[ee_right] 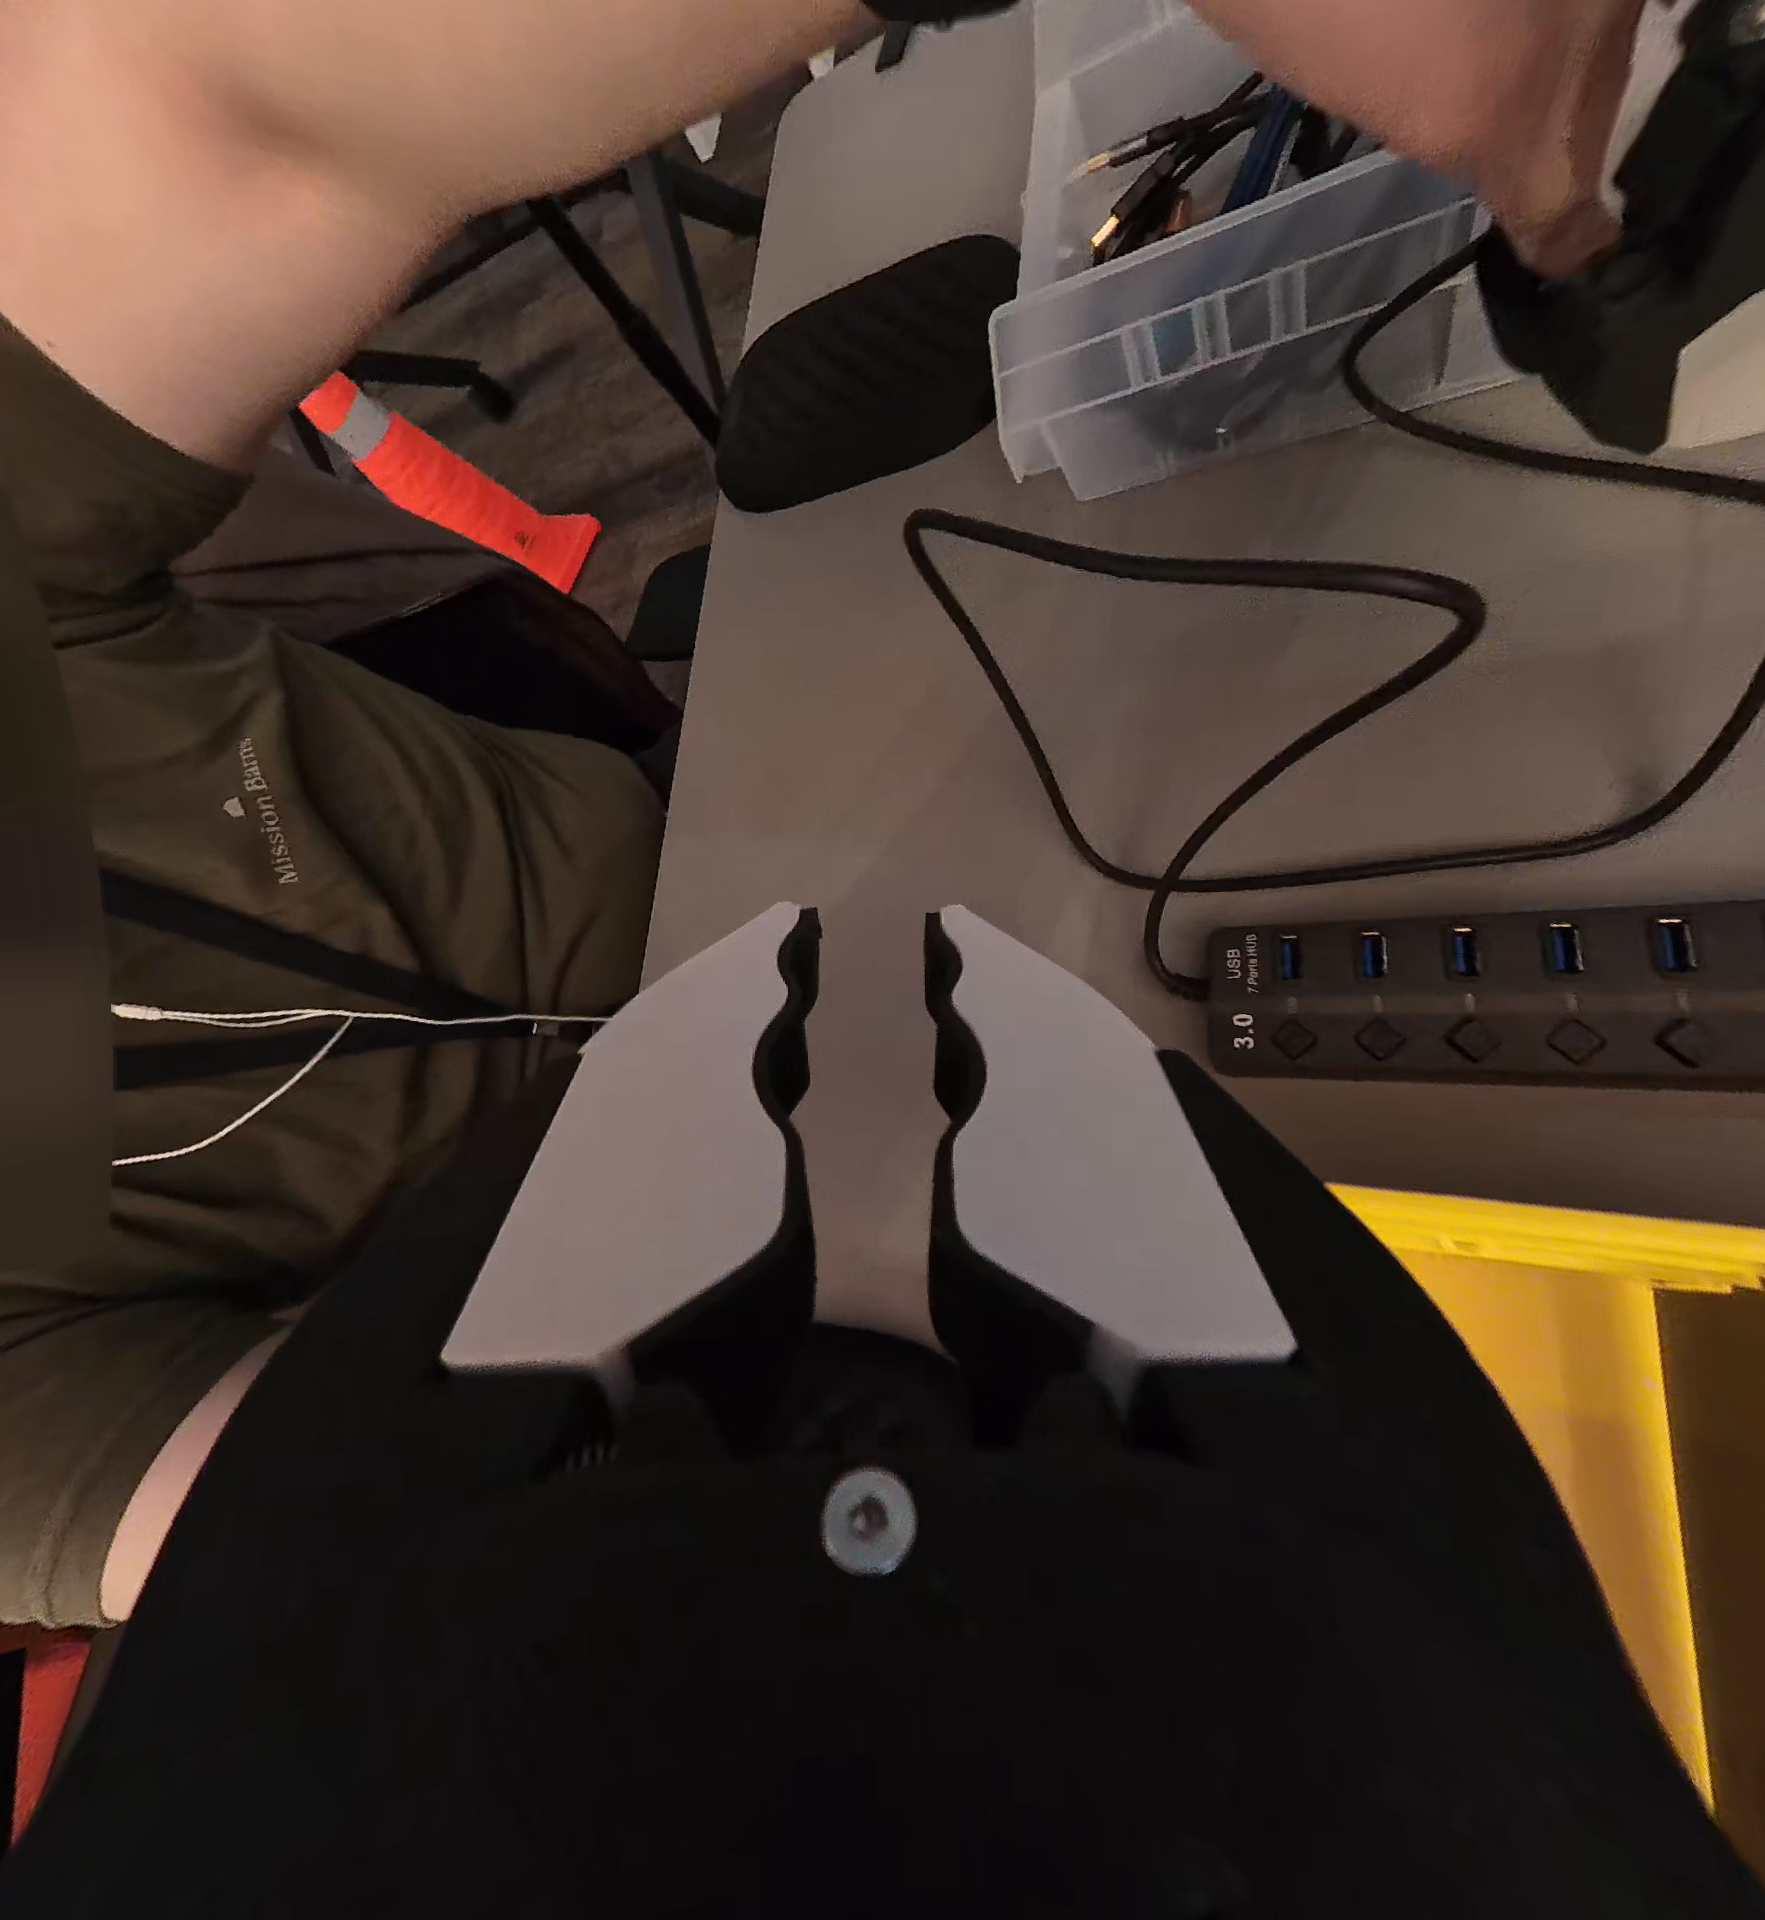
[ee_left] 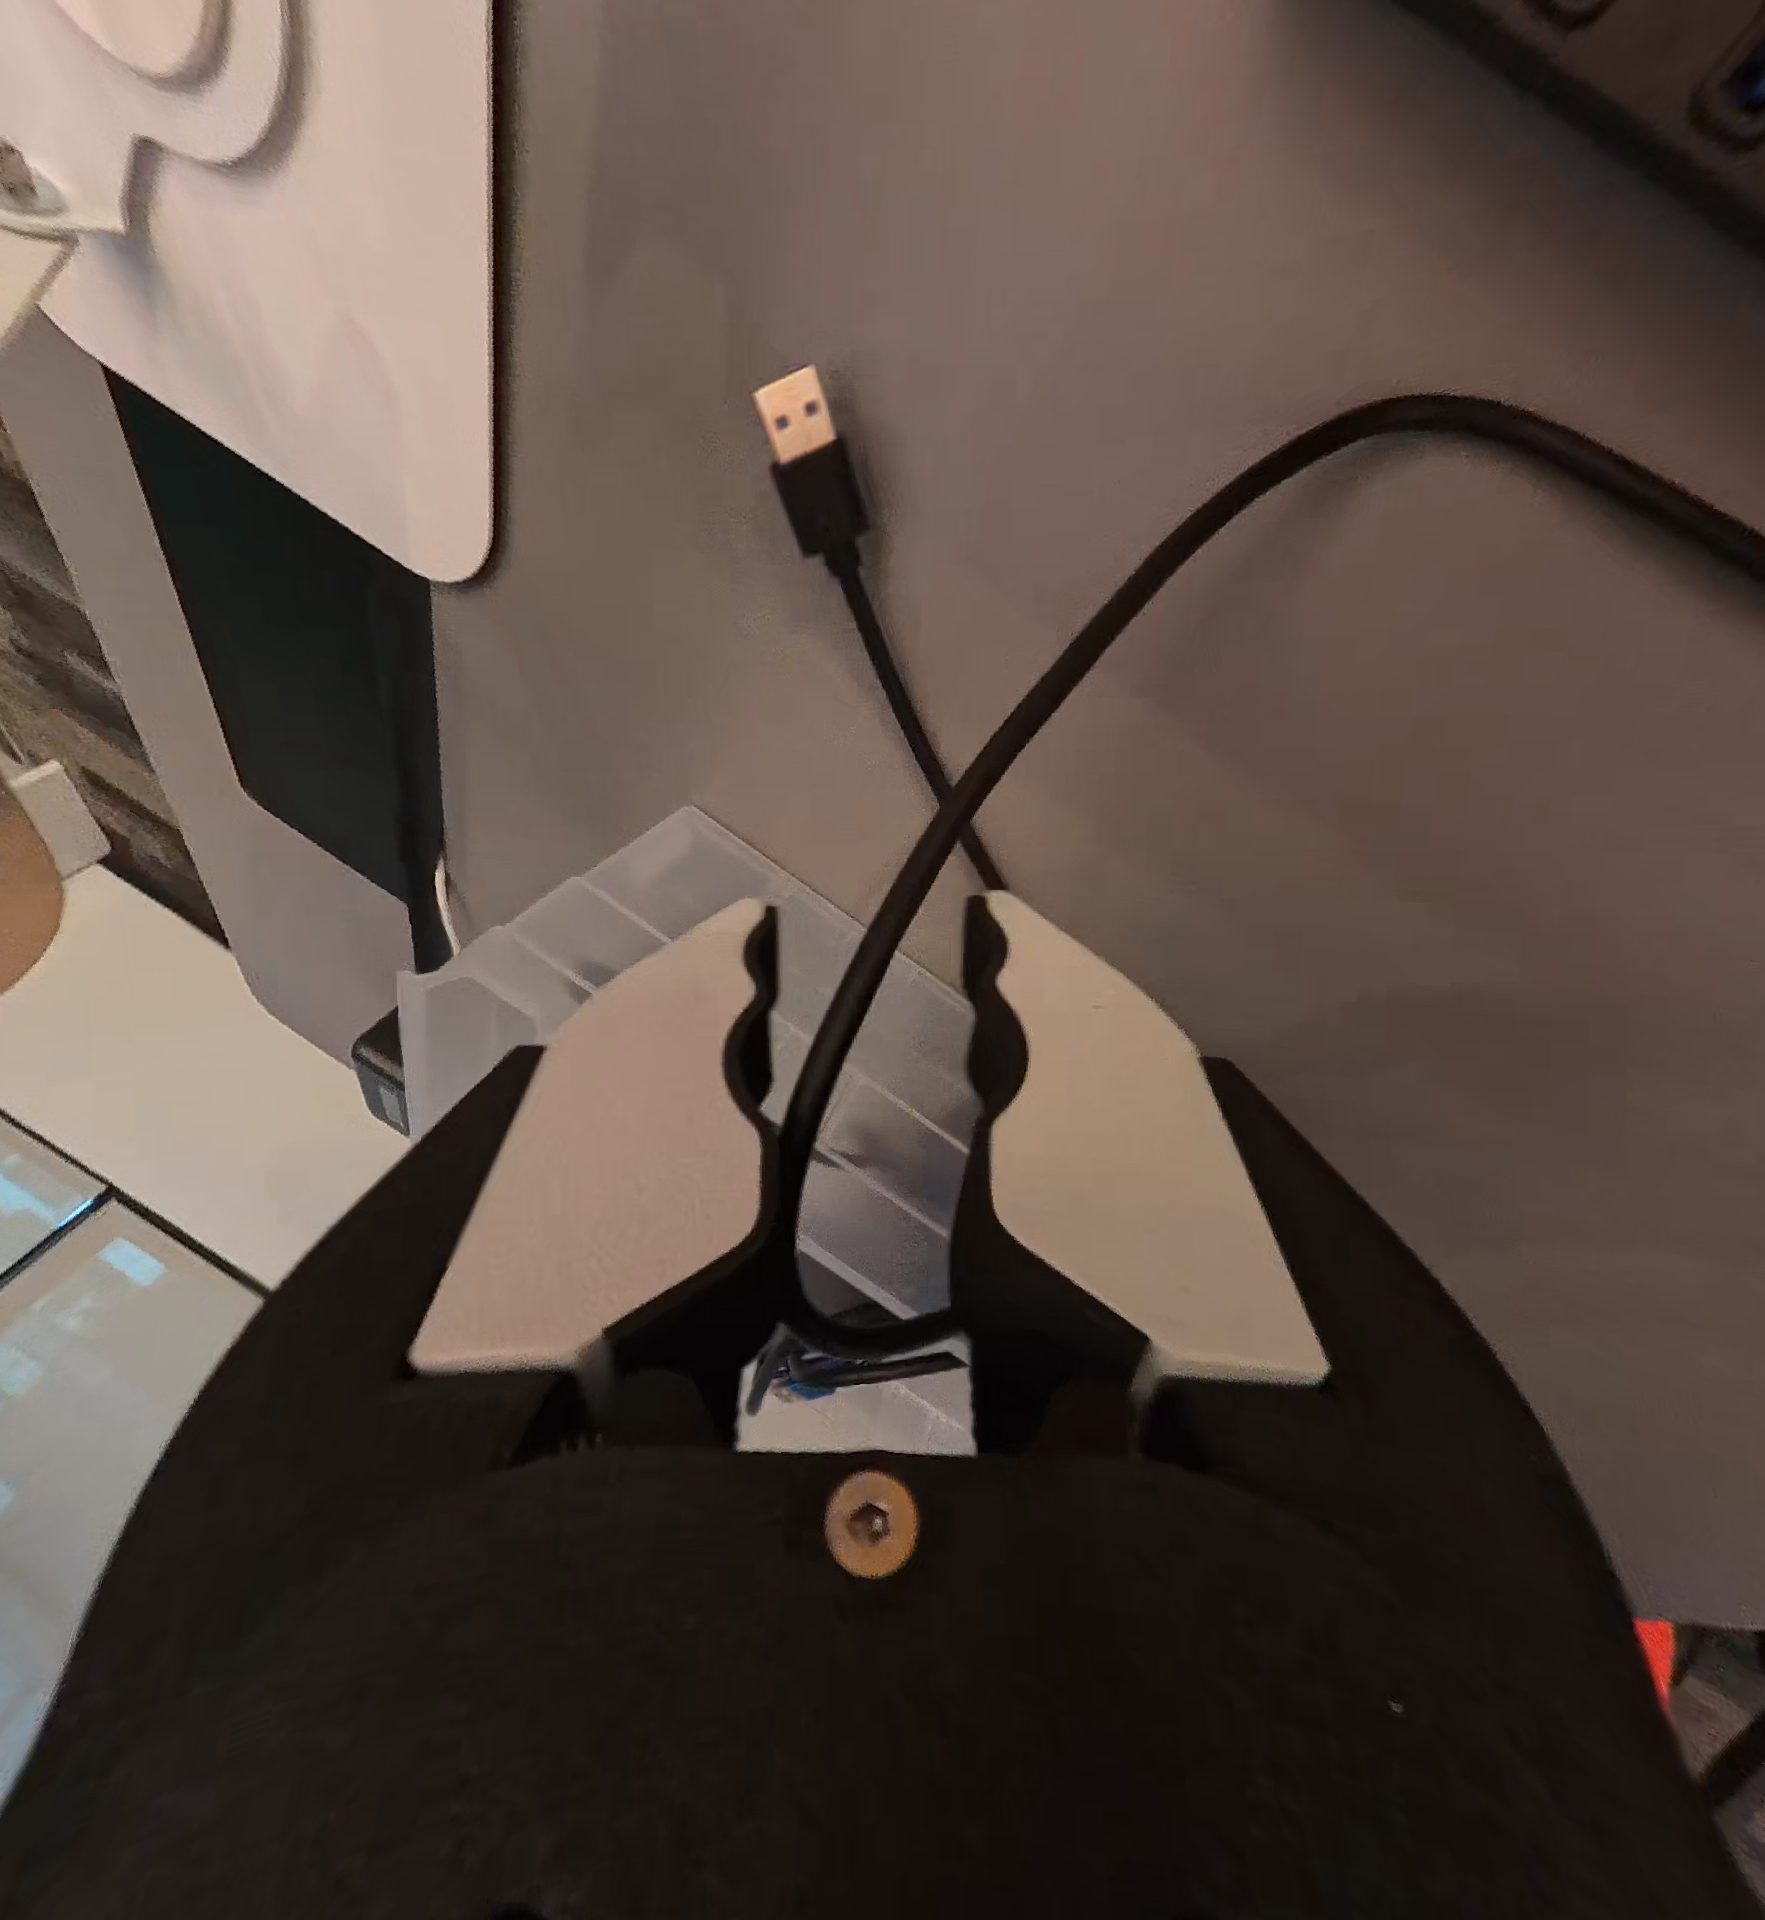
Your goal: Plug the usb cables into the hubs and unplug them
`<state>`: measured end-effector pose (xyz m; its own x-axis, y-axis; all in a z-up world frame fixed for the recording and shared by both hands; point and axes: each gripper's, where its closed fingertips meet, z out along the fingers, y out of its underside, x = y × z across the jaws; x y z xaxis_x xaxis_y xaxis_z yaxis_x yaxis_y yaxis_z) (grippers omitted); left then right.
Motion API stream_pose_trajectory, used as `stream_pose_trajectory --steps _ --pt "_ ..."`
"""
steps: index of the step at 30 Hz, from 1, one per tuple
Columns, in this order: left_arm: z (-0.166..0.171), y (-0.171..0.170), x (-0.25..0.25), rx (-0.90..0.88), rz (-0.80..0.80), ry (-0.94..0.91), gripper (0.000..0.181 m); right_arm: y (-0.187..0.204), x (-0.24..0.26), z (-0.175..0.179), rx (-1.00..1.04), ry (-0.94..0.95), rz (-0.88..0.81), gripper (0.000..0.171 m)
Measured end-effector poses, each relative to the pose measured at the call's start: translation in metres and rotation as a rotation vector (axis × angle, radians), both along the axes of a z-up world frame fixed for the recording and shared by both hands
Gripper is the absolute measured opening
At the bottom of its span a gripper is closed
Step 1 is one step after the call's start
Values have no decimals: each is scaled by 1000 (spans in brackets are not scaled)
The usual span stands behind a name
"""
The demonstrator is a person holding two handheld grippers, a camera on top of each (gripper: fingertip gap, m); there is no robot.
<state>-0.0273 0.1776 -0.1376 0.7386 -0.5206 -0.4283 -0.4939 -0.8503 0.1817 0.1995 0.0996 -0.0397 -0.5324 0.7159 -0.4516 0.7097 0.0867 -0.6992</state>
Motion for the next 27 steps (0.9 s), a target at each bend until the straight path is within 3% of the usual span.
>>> stream_pose_trajectory --steps 1,5,9,14,21,27 --pt "-1 0 -2 -7 5 3 42 1 0 1 -3 5 -6 20" --pt "14 9 -2 62 15 -27 44 5 0 3 -5 14 -21 20" --pt "48 15 12 166 23 -147 51 6 0 2 2 16 -24 20" --pt "92 -2 39 306 21 -332 55 13 -3 -6 40 -14 -62 20" --pt "112 -75 29 475 80 -460 61 21 -6 -9 70 -26 -112 20" --pt "121 -155 -23 769 161 -458 53 15 -10 6 120 36 -136 20"
